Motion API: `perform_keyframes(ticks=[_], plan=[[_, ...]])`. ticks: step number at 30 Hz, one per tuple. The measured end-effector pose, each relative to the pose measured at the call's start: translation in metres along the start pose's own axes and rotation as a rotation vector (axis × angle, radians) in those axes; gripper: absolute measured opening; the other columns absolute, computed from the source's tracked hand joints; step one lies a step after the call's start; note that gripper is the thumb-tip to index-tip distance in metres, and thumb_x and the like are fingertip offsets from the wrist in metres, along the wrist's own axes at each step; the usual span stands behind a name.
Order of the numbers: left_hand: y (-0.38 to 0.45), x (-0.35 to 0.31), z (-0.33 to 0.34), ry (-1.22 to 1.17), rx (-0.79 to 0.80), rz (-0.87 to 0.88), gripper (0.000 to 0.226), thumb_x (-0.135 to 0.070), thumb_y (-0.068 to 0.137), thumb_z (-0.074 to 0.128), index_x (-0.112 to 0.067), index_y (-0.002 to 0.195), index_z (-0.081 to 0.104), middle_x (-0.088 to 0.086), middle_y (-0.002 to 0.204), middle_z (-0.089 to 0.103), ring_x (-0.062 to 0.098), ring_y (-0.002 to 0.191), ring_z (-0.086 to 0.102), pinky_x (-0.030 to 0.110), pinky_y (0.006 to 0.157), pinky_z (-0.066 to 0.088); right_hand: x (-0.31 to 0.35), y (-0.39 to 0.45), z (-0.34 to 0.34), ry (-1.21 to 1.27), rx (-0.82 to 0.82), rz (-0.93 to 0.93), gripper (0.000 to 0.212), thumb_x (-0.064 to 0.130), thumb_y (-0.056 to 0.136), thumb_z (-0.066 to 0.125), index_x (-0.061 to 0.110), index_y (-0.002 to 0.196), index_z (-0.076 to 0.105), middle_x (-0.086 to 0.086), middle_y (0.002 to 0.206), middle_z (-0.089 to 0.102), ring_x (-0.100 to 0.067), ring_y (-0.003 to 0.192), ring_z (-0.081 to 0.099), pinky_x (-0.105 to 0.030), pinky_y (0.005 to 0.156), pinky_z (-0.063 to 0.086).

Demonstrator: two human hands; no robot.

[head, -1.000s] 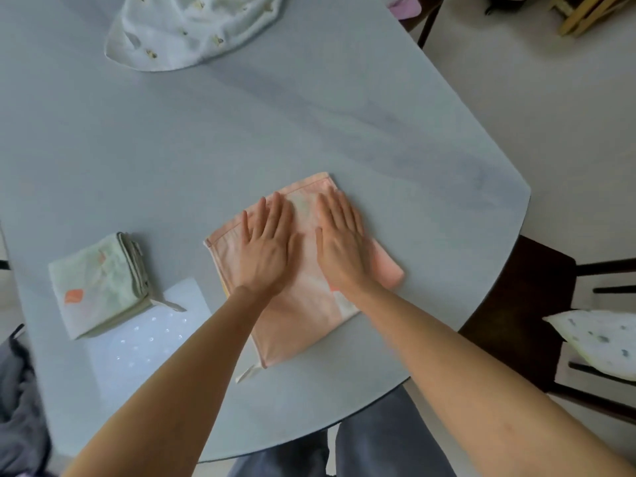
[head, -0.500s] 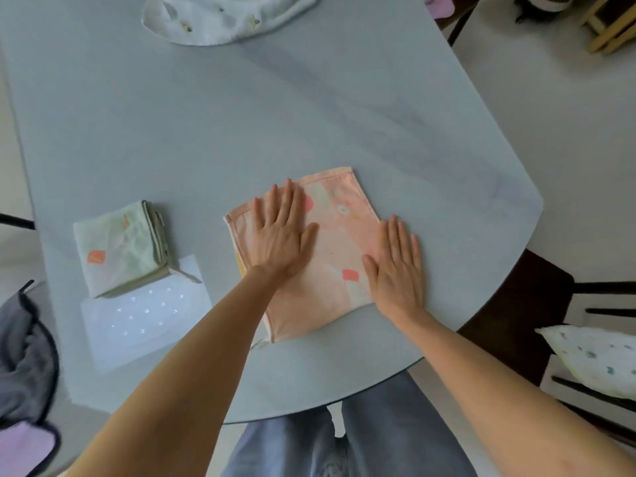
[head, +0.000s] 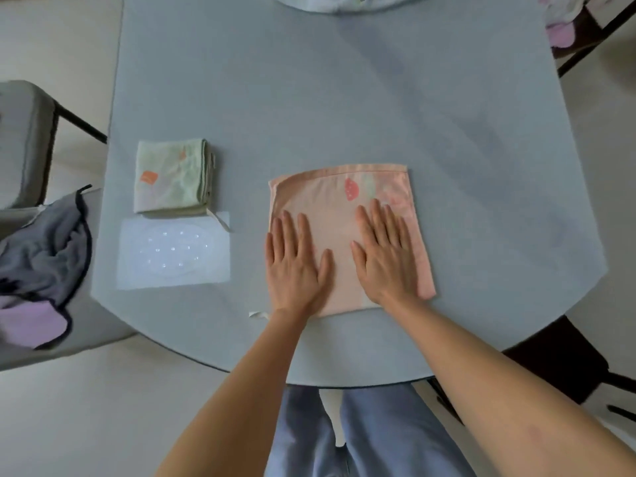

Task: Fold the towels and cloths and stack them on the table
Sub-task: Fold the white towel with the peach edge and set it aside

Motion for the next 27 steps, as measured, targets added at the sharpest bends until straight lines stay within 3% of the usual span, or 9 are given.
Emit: perform_keyframes(ticks=[6,10,12,17,23,25,27], plan=[[-0.011,0.022,-0.006,0.01,0.012,0.004,0.079,-0.057,0.093,0.022,-0.006,0.153,0.011,0.022,0.158,0.001,0.033,0.147,-0.003,0.044,0.119,0.003,-0.013,-0.016,-0.002,0.053,0.09,-0.265,0.064,0.045,0.096,0.033,0.009,0.149,0.028,-0.013,0.157,0.022,-0.026,0.146,0.019,-0.043,0.118,0.016],[-0.056,0.004,-0.015,0.1,0.045,0.453,0.079,-0.058,0.095,0.033,-0.007,0.153,0.014,0.014,0.16,0.004,0.03,0.148,0.001,0.047,0.12,0.009,-0.033,-0.061,-0.013,-0.018,0.174,-0.651,0.068,0.047,0.094,0.035,0.007,0.148,0.029,-0.01,0.156,0.025,-0.022,0.144,0.025,-0.04,0.115,0.019],[-0.07,0.005,-0.007,0.144,0.112,0.509,0.081,-0.061,0.094,0.035,-0.01,0.153,0.013,0.01,0.161,0.006,0.027,0.149,0.0,0.046,0.119,0.01,-0.038,-0.066,-0.016,-0.062,0.202,-0.721,0.067,0.044,0.092,0.036,0.005,0.146,0.034,-0.01,0.153,0.033,-0.022,0.141,0.032,-0.039,0.113,0.022],[-0.069,0.007,-0.004,0.212,0.215,0.381,0.083,-0.068,0.092,0.028,-0.015,0.154,0.009,0.004,0.161,0.002,0.025,0.149,-0.002,0.048,0.118,0.01,-0.03,-0.05,-0.028,-0.1,0.119,-0.769,0.053,0.009,0.083,0.033,0.002,0.129,0.057,-0.014,0.135,0.056,-0.026,0.124,0.055,-0.038,0.1,0.047],[-0.068,-0.014,-0.009,0.126,0.242,0.277,0.087,-0.066,0.088,0.035,-0.017,0.154,0.006,0.003,0.161,-0.002,0.028,0.148,-0.002,0.05,0.119,0.006,-0.022,-0.045,-0.032,-0.08,0.208,-0.623,0.054,0.004,0.077,0.031,0.003,0.119,0.065,-0.016,0.124,0.063,-0.028,0.112,0.063,-0.04,0.089,0.054],[-0.066,-0.032,-0.014,0.123,0.242,0.223,0.088,-0.059,0.09,0.04,-0.02,0.152,-0.007,-0.003,0.158,-0.015,0.024,0.147,-0.014,0.047,0.119,-0.002,-0.02,-0.043,-0.035,-0.035,0.254,-0.547,0.059,0.002,0.074,0.026,-0.004,0.122,0.061,-0.019,0.127,0.06,-0.03,0.115,0.061,-0.04,0.096,0.049],[-0.064,-0.043,-0.018,0.147,0.276,0.174,0.088,-0.046,0.092,0.044,-0.02,0.15,-0.017,-0.002,0.157,-0.023,0.023,0.145,-0.021,0.045,0.12,-0.005,-0.021,-0.04,-0.037,0.02,0.287,-0.509,0.062,-0.001,0.081,0.02,-0.005,0.14,0.039,-0.02,0.149,0.036,-0.028,0.138,0.038,-0.03,0.115,0.021]])
Point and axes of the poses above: each hand's wrist, its own y-axis towards the middle knuckle, its own z-axis out of the palm, x = y × z, the point moved 4 cm from there along y, towards the middle knuckle
